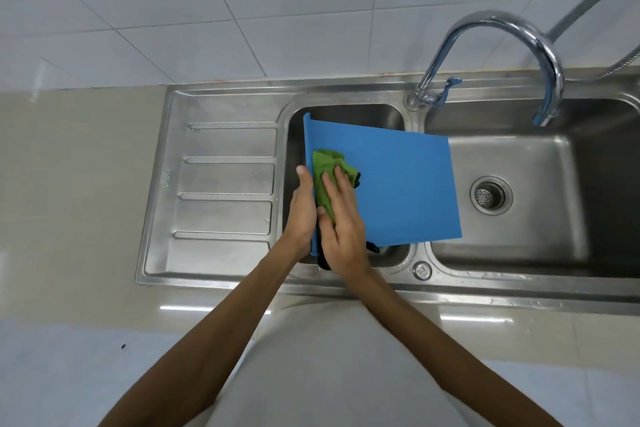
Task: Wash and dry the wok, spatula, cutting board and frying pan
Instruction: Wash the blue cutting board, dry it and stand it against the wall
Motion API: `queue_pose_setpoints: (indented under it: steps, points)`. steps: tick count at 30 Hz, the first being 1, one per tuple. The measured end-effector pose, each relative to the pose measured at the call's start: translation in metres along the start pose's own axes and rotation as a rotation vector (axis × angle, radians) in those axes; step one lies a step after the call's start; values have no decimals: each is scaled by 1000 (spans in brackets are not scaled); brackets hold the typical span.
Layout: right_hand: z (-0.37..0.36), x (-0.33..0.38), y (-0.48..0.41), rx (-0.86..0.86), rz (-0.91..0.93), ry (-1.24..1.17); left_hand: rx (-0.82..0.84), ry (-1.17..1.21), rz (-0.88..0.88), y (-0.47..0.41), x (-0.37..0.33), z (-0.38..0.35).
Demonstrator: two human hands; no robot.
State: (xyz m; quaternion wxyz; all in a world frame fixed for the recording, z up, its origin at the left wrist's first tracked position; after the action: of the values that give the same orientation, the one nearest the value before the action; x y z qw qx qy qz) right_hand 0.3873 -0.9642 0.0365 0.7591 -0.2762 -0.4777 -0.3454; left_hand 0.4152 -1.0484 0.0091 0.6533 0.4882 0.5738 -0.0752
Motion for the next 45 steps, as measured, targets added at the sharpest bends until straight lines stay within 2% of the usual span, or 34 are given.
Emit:
queue_pose_setpoints:
  steps: [7, 12, 17, 20, 23, 26, 30, 33, 36, 39, 42, 45]
  points:
    - [-3, 4, -26, -18, 0, 104, -23, -119, -62, -6, -17, 1]
    - [0, 5, -88, 7, -17, 142, -57, -240, -106, -5, -24, 5]
    - [12, 5, -138, 1, -57, 141, -4, -258, -131, -6, -25, 7]
    - [7, 12, -117, 18, -25, 121, -11, -232, -138, -9, -34, 7]
    - [-3, 16, -54, 57, 15, 101, -57, -172, -151, -14, -39, 13]
    - [-10, 12, -6, 139, 80, 51, -69, -112, -93, -20, -34, 17]
    - [-12, 13, -18, 136, 98, 105, -45, -77, -46, -23, -29, 18]
    - [-14, 17, -37, 82, 89, 160, -74, -124, -104, -23, -38, 22]
    - [-7, 10, -58, -17, 8, 169, -108, -218, -150, -12, -38, 24]
    - [8, -9, -83, -122, -102, 175, -146, -320, -112, -2, -23, 32]
    - [41, -60, -98, -174, -232, 196, -128, -271, -3, 1, -11, 42]
    - [109, -135, -93, -264, -431, 246, -140, -277, 30, 0, -10, 50]
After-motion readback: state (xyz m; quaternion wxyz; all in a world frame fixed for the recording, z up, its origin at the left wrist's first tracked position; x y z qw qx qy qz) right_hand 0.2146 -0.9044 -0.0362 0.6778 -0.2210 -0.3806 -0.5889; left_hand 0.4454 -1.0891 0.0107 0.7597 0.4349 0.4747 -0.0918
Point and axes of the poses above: each hand's wrist, its own y-axis away from the middle knuckle, its own z-axis out of the back of the hand, x = y × z, the point moved 9 cm from there along -y, towards the middle knuckle
